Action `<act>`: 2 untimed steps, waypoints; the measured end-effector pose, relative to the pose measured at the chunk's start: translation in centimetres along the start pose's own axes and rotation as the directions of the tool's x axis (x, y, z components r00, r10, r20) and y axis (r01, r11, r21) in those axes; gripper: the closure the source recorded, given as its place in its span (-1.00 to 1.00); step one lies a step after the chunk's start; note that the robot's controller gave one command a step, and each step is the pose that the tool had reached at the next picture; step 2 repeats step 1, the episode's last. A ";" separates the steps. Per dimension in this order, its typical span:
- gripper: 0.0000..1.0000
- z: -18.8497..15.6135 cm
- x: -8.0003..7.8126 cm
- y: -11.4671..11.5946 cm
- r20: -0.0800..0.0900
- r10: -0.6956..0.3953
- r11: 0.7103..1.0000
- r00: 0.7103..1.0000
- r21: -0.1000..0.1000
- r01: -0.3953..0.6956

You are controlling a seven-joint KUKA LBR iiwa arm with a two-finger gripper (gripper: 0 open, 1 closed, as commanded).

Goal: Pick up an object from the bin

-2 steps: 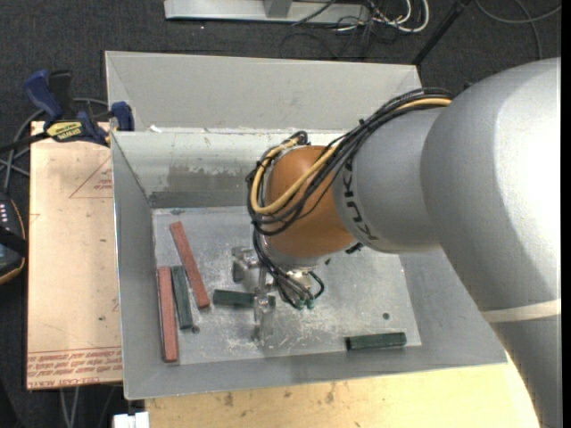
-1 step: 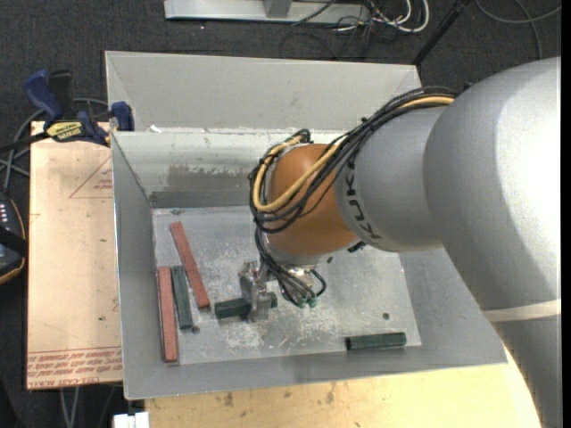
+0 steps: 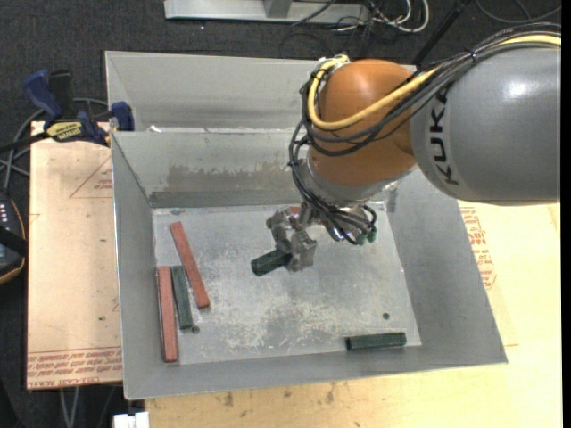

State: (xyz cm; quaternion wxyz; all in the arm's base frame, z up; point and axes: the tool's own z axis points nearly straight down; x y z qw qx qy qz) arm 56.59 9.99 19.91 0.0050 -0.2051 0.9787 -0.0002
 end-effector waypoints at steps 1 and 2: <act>1.00 -10.0 -0.9 -1.3 0.002 -0.148 0.989 0.989 0.000 0.148; 1.00 -10.0 -0.9 -1.3 0.002 -0.148 0.989 0.989 0.000 0.148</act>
Offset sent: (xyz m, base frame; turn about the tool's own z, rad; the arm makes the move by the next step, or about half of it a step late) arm 0.0103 -0.0082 0.0958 -0.1516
